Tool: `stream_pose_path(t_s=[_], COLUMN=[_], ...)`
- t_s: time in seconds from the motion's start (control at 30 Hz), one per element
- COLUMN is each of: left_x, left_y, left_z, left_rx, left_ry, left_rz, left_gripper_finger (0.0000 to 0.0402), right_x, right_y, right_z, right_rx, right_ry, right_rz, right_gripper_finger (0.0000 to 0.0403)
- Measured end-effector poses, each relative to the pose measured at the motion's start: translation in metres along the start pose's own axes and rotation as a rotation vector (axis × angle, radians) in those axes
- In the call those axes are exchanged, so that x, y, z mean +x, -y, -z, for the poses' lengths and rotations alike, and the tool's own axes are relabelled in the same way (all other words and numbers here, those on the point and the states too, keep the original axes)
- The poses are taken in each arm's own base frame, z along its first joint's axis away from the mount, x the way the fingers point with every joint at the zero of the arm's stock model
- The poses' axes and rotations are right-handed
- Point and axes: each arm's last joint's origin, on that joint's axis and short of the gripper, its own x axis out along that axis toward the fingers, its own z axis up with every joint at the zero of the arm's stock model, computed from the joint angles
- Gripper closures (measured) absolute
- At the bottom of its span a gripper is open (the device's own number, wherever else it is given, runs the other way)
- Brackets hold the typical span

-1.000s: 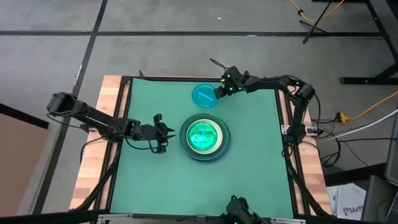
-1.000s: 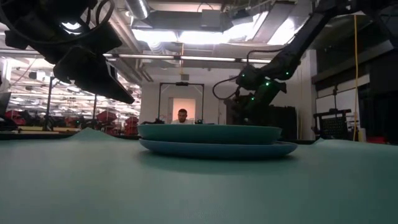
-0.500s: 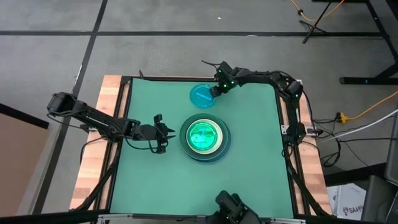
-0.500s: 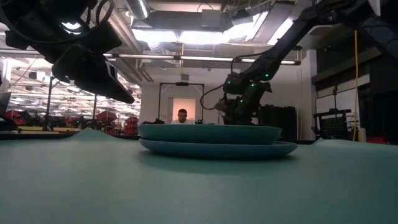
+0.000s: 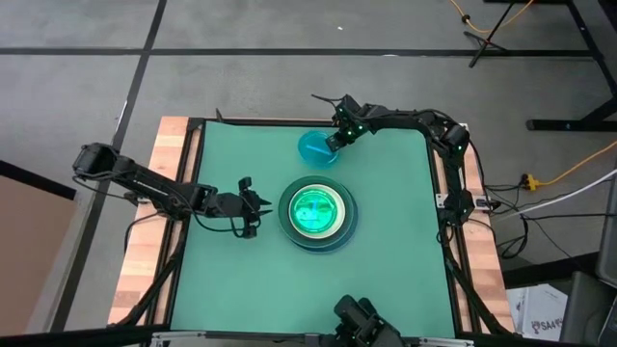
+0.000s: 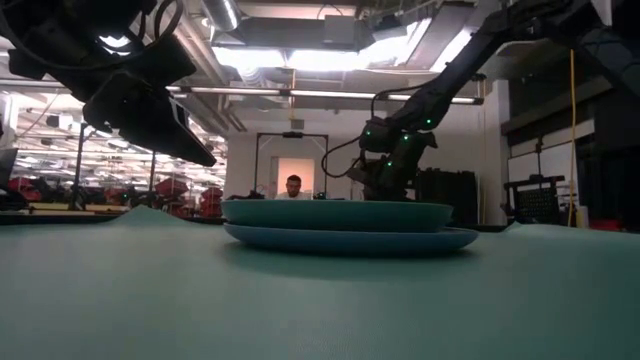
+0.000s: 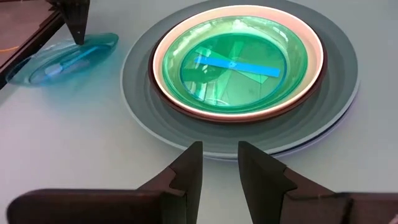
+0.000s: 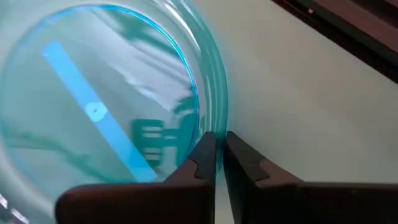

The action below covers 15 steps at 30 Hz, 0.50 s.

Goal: Stack plastic plates
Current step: Stack the blue plate on top of the blue plate

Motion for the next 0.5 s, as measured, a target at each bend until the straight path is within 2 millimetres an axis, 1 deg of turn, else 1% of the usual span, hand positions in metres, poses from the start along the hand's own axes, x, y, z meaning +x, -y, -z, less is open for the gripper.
stream_pose_path(t_s=[0.13, 0.23, 0.5], left_x=[0.0, 0.0, 0.0], left_y=[0.0, 0.0, 0.0], left_z=[0.0, 0.0, 0.0], left_rx=[-0.002, -0.017, -0.023], left_ry=[0.0, 0.0, 0.0], left_rz=[0.0, 0.0, 0.001], left_gripper_finger=[0.0306, 0.0306, 0.0306], right_x=[-0.004, -0.014, -0.069], right_y=[-0.001, -0.004, -0.02], right_z=[-0.001, -0.001, -0.008], right_rx=[-0.018, -0.043, -0.078], right_ry=[0.006, 0.016, 0.101], right_rz=[0.001, 0.007, -0.016], right_gripper_finger=[0.04, 0.0397, 0.0402])
